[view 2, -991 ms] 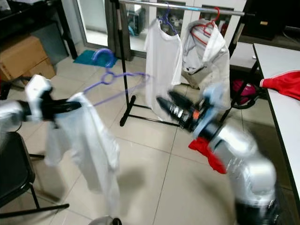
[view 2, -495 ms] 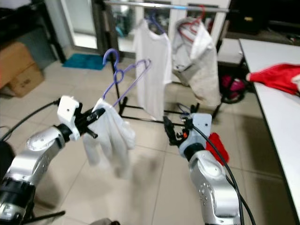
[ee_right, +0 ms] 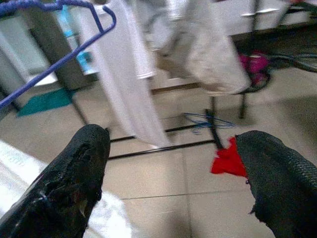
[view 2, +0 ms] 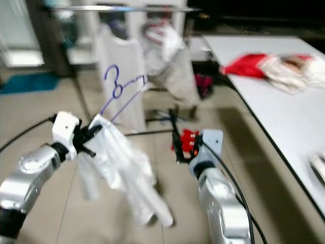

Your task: Hang hanger

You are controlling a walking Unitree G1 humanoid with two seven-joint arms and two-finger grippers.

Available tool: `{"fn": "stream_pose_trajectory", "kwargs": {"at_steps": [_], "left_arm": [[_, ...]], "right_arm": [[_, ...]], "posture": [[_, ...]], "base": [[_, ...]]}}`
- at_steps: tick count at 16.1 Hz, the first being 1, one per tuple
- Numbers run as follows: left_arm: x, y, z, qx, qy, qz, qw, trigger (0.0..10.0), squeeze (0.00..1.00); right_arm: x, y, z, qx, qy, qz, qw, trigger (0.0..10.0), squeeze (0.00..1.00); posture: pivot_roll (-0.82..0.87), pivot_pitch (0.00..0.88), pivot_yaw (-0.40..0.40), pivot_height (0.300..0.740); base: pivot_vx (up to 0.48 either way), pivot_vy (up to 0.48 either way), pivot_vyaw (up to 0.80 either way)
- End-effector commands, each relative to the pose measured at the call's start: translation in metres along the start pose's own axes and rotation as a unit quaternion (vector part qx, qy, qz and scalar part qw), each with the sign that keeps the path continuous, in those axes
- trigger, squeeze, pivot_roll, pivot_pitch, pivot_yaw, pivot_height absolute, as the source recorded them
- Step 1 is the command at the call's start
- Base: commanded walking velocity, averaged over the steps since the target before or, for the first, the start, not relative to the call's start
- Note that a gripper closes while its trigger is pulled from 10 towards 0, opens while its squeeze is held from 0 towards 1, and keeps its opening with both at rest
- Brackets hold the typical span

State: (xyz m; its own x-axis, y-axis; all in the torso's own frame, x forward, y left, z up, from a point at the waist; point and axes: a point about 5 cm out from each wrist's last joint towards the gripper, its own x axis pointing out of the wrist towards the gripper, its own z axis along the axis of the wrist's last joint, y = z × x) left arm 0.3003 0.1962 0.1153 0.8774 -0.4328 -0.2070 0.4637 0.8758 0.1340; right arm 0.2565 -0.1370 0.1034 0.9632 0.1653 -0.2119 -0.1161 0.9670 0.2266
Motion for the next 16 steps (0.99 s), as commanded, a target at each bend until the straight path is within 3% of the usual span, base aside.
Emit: {"fn": "stream_pose_trajectory", "kwargs": {"at_steps": [1, 2, 6, 8, 9, 10, 11, 12, 13, 14, 16], "left_arm": [[0.004, 0.000, 0.014, 0.017, -0.021, -0.008, 1.000, 10.0, 0.00], [0.003, 0.000, 0.014, 0.021, -0.022, -0.008, 0.999, 10.0, 0.00], [0.001, 0.005, 0.016, 0.043, -0.025, 0.003, 0.999, 10.0, 0.00], [0.001, 0.005, 0.022, 0.019, -0.040, -0.010, 0.999, 10.0, 0.00], [0.001, 0.005, 0.027, 0.018, -0.052, -0.026, 0.998, 2.1, 0.00], [0.000, 0.008, 0.034, 0.022, -0.058, -0.050, 0.997, 0.0, 0.00], [0.001, 0.015, 0.039, 0.025, -0.059, -0.069, 0.996, 0.0, 0.00], [0.001, 0.017, 0.042, 0.028, -0.063, -0.079, 0.995, 0.0, 0.00], [0.002, 0.020, 0.045, 0.035, -0.065, -0.100, 0.992, 0.0, 0.00], [0.001, 0.028, 0.061, 0.044, -0.079, -0.172, 0.981, 0.0, 0.00], [0.000, 0.033, 0.068, 0.049, -0.080, -0.211, 0.973, 0.0, 0.00]], "right_arm": [[0.000, -0.005, 0.002, -0.004, -0.005, -0.013, 1.000, 10.0, 1.00], [0.000, -0.007, 0.001, -0.004, -0.004, -0.017, 1.000, 10.0, 1.00], [0.005, 0.006, 0.005, -0.027, -0.002, 0.025, 0.999, 10.0, 1.00], [0.006, 0.011, 0.011, -0.032, -0.014, 0.059, 0.998, 10.0, 1.00], [0.007, 0.012, 0.011, -0.032, -0.012, 0.066, 0.997, 10.0, 1.00], [0.009, 0.012, 0.012, -0.045, -0.012, 0.083, 0.995, 10.0, 1.00], [0.008, 0.012, 0.016, -0.052, -0.017, 0.112, 0.992, 10.0, 0.72], [0.007, 0.011, 0.018, -0.055, -0.019, 0.130, 0.990, 10.0, 0.61], [0.008, 0.009, 0.021, -0.066, -0.019, 0.142, 0.987, 10.0, 0.00], [0.010, 0.006, 0.034, -0.084, -0.033, 0.183, 0.979, 10.0, 0.00], [0.008, 0.010, 0.040, -0.082, -0.039, 0.229, 0.969, 10.0, 0.00]], "posture": [[-0.15, 0.000, 0.040, 0.740], [-0.15, 0.000, 0.034, 0.740], [-0.16, 0.000, 0.031, 0.740], [-0.13, 0.000, 0.029, 0.740], [-0.13, 0.000, 0.029, 0.740], [-0.13, 0.000, 0.033, 0.740], [-0.13, 0.000, 0.033, 0.740], [-0.13, 0.000, 0.030, 0.740], [-0.13, 0.000, 0.020, 0.740], [-0.13, 0.000, 0.020, 0.740], [-0.15, 0.000, 0.031, 0.740]], "base": [[0.000, 0.480, -0.79], [0.000, 0.480, -0.79], [0.000, -0.430, -0.79], [0.000, -0.240, -0.39], [0.000, 0.000, 0.00], [0.000, 0.000, 0.00], [0.000, 0.000, 0.00], [0.000, 0.000, 0.00], [0.000, 0.000, 0.00], [0.000, 0.000, 0.00], [0.000, 0.000, 0.00]]}}
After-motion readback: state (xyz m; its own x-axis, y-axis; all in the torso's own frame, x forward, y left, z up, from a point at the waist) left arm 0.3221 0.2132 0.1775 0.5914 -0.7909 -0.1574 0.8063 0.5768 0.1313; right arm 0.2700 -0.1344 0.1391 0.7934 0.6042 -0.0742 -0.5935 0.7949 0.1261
